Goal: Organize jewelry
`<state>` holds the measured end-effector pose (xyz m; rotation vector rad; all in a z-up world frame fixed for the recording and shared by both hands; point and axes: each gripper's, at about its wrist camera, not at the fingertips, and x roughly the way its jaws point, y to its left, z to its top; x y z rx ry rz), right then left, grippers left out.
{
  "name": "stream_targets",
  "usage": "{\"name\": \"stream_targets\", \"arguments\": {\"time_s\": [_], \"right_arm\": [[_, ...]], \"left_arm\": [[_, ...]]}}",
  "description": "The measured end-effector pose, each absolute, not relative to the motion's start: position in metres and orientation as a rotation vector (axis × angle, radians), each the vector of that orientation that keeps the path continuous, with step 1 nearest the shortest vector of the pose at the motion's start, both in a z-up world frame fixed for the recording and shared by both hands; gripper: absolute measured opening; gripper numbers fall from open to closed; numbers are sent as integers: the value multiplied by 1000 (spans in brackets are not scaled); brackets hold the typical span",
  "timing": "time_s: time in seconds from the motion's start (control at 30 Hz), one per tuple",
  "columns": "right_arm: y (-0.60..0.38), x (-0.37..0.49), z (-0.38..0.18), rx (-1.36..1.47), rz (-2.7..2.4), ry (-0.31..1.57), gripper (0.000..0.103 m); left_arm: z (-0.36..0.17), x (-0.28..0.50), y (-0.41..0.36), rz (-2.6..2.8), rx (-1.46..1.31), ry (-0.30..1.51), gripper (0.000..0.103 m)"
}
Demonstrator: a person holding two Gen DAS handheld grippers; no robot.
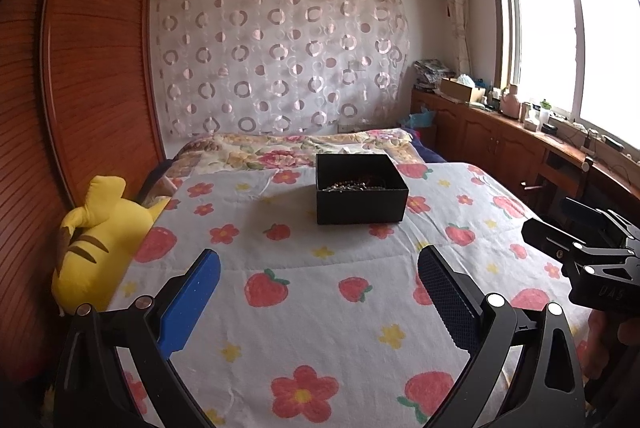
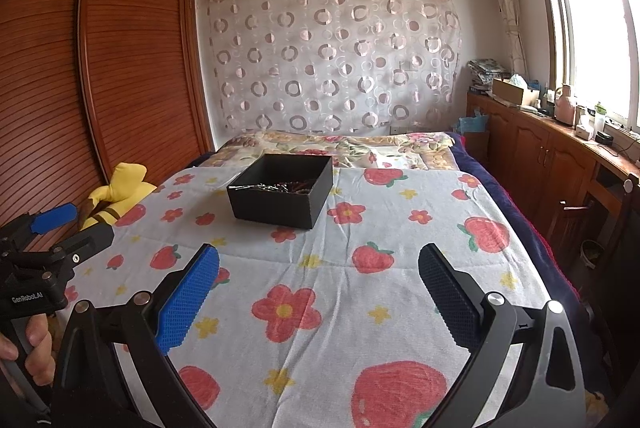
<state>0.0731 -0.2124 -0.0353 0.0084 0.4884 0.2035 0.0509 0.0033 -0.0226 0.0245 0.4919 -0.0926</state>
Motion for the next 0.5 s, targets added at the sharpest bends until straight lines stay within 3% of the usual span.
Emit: {"name": "stream_targets", "arguments": {"time_s": [0.5], "right_arm": [[-212, 73, -36, 11, 202, 486, 101]], "left_arm": [[-15, 53, 9, -86, 24, 479, 96]]}}
